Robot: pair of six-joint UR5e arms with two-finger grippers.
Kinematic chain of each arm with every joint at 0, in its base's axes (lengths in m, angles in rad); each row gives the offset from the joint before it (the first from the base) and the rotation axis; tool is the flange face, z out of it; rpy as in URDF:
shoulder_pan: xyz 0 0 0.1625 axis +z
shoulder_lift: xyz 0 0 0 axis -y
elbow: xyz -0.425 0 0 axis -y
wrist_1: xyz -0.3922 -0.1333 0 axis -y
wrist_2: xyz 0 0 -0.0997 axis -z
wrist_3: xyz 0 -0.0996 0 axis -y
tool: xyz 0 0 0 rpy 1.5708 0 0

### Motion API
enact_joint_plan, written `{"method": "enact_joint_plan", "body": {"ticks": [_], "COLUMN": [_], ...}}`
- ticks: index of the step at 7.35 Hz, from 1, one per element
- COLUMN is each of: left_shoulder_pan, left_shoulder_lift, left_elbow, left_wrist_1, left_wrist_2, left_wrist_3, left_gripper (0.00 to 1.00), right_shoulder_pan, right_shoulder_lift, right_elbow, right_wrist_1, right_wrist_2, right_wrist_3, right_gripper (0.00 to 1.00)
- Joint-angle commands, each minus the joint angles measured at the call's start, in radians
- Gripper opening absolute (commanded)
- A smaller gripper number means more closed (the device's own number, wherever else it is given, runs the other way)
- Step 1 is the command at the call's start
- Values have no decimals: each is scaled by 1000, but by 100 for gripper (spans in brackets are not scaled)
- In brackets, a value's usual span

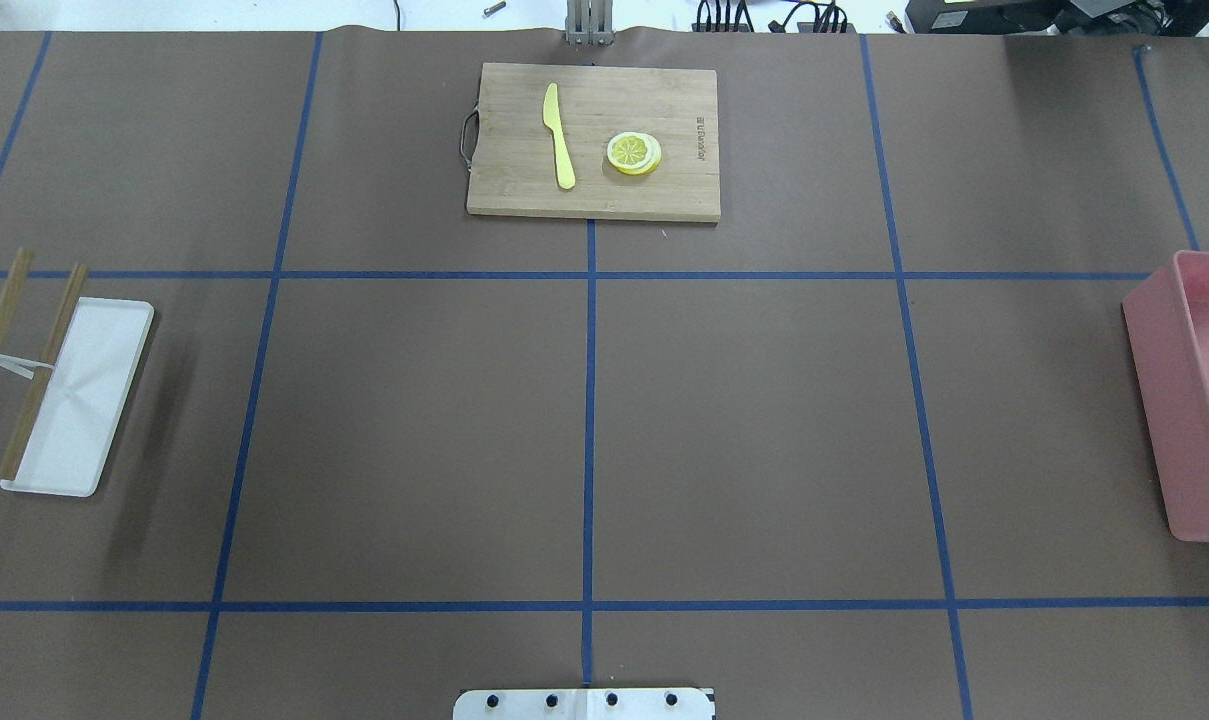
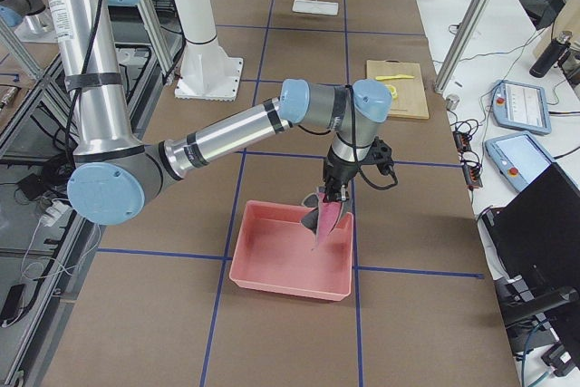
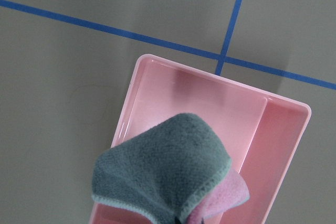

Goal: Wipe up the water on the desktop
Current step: 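Carry the cloth to the pink bin with the right gripper and release it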

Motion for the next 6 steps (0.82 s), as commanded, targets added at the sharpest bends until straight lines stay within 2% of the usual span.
{"method": "enact_joint_plan", "body": {"ticks": [1, 3, 5, 6], "left_shoulder_pan": [-1, 0, -1, -1], "left_shoulder_lift": [1, -1, 1, 1], "left_elbow": [6, 6, 6, 6], "left_wrist_1": [-1, -1, -1, -1], "left_wrist_2": [-6, -6, -6, -6], "left_wrist_3": [2, 2, 2, 2], "left_gripper": [98, 98, 98, 98], "right_shoulder_pan": [-11, -10, -7, -2], "right_shoulder_lift": [-30, -62, -44, -45], "right_elbow": [-4, -39, -115, -120], "right_wrist_1": [1, 73, 249, 333], "right_wrist_2": [-21, -24, -13, -19], "right_wrist_3": [-3, 15, 57, 107], "right_gripper": [99, 100, 100, 100]}}
